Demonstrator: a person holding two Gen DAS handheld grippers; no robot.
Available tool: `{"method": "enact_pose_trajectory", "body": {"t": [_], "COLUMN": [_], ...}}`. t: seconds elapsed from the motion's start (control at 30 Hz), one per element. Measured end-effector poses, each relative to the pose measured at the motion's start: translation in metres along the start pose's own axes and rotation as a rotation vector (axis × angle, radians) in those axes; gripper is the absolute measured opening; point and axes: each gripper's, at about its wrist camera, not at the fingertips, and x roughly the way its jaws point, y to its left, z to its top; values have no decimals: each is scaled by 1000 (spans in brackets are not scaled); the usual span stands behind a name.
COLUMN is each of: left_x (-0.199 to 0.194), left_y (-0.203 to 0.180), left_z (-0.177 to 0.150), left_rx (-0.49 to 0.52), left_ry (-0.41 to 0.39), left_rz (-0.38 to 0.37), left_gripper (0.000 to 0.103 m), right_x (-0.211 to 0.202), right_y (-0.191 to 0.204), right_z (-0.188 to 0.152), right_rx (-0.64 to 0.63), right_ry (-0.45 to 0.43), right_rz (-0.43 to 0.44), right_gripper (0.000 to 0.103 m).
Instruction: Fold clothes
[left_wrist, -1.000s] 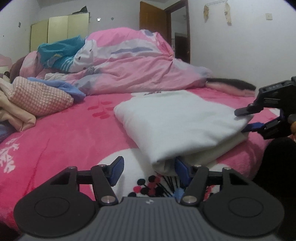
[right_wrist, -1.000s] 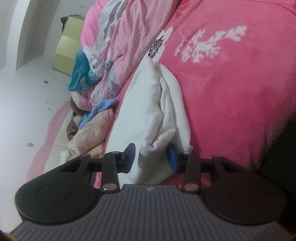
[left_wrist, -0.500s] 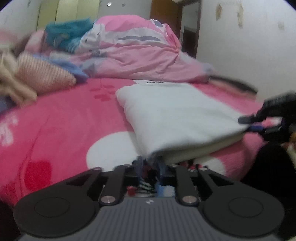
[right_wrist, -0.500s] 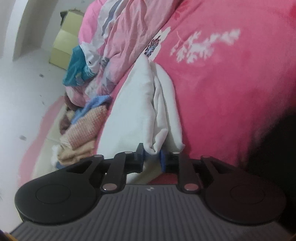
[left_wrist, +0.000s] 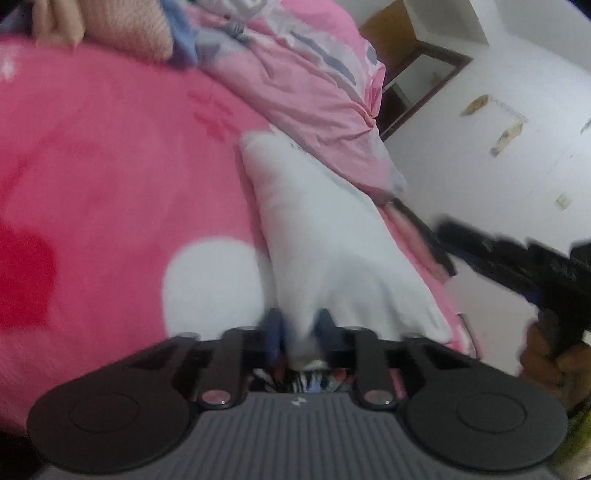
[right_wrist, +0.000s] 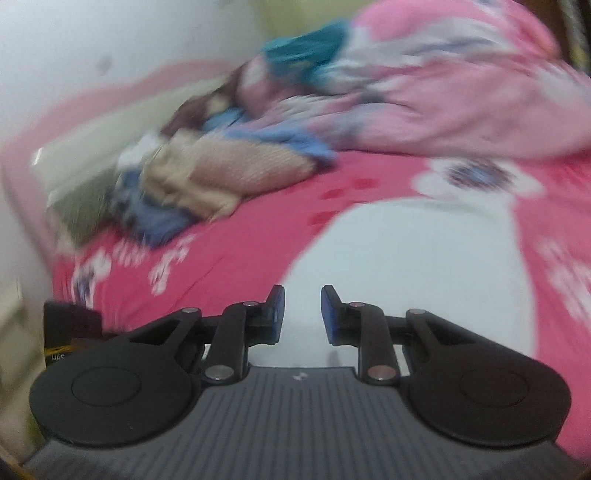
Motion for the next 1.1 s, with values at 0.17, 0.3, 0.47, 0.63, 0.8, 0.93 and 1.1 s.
{"method": "enact_pose_trajectory", "body": {"t": [0.17,0.3,0.47,0.63,0.8,0.93,1.1], "left_x": [-3,-3,-3,-1,-1,-1,0], "left_y": [4,9,11,17,22,26,29], "left_z": [-9,-8,-12,-12,-13,-13,-12], "left_rx": [4,7,25,14,11,6,7], "left_ry": [-27,-28,-33,-31,-25,-21,-21], "left_rz": [-35,-65,-88,-113,-134,-149,-156], "left_gripper": [14,13,13,13,13,13,14], "right_x": [60,126,193,246,280,261,202], "right_y": [35,54,53,18,-20,-29,11], "right_z": [18,25,44,78,107,130,127], "right_rx": [-259,-561,-865,-873,-850,-746,-688], "right_ry": [90,309,507,576,562,495,405], "right_rz": [25,64,41,-46,-317,-350,-191], "right_gripper": [19,15,7,3,5,5,5]}}
